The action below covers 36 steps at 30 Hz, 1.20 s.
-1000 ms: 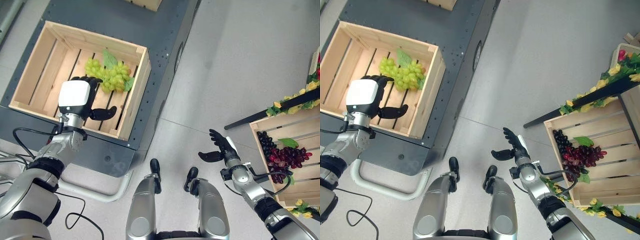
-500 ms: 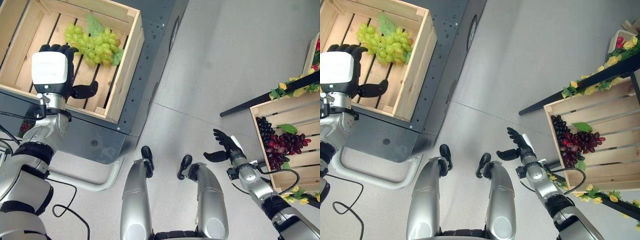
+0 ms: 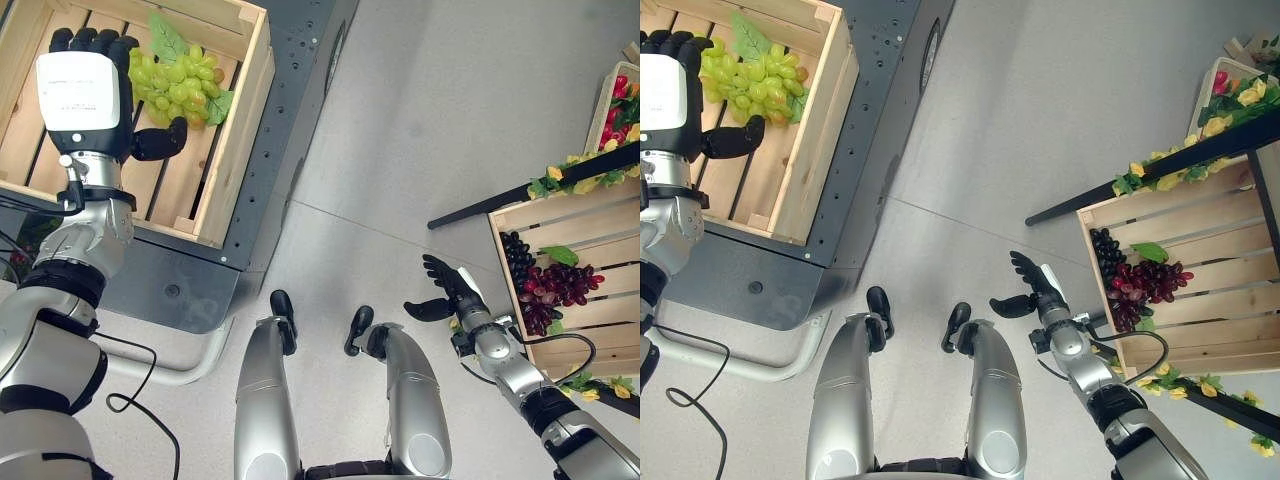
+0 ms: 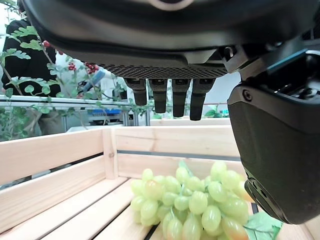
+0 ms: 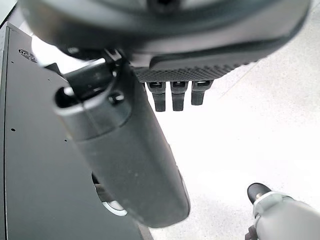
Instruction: Pick up the fruits from the basket on one side to the basket on the other side
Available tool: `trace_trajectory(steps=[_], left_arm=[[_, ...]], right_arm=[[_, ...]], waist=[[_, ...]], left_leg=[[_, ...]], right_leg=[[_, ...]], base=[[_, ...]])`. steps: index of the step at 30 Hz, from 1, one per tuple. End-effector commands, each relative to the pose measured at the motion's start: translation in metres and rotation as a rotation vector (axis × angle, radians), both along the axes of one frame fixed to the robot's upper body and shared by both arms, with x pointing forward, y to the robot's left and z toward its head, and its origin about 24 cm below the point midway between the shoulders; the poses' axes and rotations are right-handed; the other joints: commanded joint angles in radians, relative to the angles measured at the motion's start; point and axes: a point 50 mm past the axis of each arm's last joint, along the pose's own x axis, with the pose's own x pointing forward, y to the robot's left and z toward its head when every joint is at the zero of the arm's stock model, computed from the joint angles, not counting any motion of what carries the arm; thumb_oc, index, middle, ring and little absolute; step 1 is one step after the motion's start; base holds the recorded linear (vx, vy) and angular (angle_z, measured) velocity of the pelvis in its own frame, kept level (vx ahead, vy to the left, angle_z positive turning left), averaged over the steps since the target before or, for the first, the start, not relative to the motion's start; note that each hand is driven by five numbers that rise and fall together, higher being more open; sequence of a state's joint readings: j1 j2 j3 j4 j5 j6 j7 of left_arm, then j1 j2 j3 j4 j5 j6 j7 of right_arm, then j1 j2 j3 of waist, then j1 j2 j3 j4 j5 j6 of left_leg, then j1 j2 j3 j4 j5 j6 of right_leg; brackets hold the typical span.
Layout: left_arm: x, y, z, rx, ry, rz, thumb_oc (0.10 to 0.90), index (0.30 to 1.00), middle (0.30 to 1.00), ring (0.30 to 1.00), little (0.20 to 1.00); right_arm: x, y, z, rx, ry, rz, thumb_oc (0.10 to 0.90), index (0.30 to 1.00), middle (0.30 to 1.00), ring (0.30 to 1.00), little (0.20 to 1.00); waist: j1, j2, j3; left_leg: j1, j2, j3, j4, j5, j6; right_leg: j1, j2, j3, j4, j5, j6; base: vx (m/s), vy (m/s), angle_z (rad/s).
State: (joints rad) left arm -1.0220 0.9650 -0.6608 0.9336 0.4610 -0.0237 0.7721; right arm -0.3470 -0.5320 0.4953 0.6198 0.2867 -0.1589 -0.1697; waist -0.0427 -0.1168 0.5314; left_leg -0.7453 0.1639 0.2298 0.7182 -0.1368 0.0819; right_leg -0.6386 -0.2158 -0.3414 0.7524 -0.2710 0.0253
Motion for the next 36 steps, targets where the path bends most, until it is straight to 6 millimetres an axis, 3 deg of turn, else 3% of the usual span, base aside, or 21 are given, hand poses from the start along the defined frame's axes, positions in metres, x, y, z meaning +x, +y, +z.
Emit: trace_trajectory(steps=[1, 6, 14, 27, 36], left_arm=[[-0.020, 0.012, 0.081, 0.093, -0.268, 0.061, 0.800, 0.900, 0.900, 0.900, 0.900], [-0.015, 0.005, 0.088, 0.107, -0.192, 0.060, 0.800, 0.900, 0.900, 0.900, 0.900], [-0.013, 0.015, 0.085, 0.063, -0.072, 0.102, 0.800, 0.900, 0.900, 0.900, 0.900], [-0.002, 0.027, 0.069, 0.009, 0.186, 0.193, 0.800, 0.900, 0.900, 0.900, 0.900], [0.005, 0.026, 0.056, 0.033, 0.327, 0.171, 0.800, 0.900, 0.900, 0.900, 0.900]], right_arm=[[-0.001, -0.002, 0.012, 0.056, -0.076, 0.004, 0.800, 0.900, 0.900, 0.900, 0.900], [-0.002, -0.004, 0.011, 0.053, -0.070, -0.001, 0.800, 0.900, 0.900, 0.900, 0.900], [-0.010, -0.015, 0.005, 0.066, -0.038, -0.052, 0.800, 0.900, 0.900, 0.900, 0.900], [-0.017, -0.016, 0.001, 0.085, -0.021, -0.026, 0.800, 0.900, 0.900, 0.900, 0.900], [-0.007, -0.013, 0.018, 0.088, -0.085, 0.015, 0.800, 0.900, 0.900, 0.900, 0.900]], waist=[[0.012, 0.015, -0.011], [0.004, 0.028, -0.011], [-0.013, 0.039, -0.011], [-0.043, 0.022, -0.011], [-0.047, 0.008, -0.011]], left_leg=[[0.143, -0.005, 0.062, -0.090, -0.132, -0.044], [0.146, -0.015, 0.072, -0.101, -0.135, -0.036], [0.127, -0.020, 0.081, -0.093, -0.144, -0.024], [0.056, -0.019, 0.088, -0.095, -0.145, -0.011], [0.001, -0.035, 0.053, -0.066, -0.145, -0.010]], right_leg=[[0.052, 0.006, 0.022, -0.011, 0.002, 0.011], [0.044, -0.001, 0.025, -0.025, 0.027, 0.027], [0.007, -0.005, 0.042, -0.021, 0.053, 0.042], [-0.082, 0.002, 0.066, -0.021, 0.110, 0.061], [-0.122, 0.023, 0.083, -0.020, 0.120, 0.056]], base=[[0.03, 0.030, -0.01], [0.03, 0.027, 0.00], [0.06, 0.050, -0.01], [0.04, 0.034, -0.01], [0.01, 0.007, -0.04]])
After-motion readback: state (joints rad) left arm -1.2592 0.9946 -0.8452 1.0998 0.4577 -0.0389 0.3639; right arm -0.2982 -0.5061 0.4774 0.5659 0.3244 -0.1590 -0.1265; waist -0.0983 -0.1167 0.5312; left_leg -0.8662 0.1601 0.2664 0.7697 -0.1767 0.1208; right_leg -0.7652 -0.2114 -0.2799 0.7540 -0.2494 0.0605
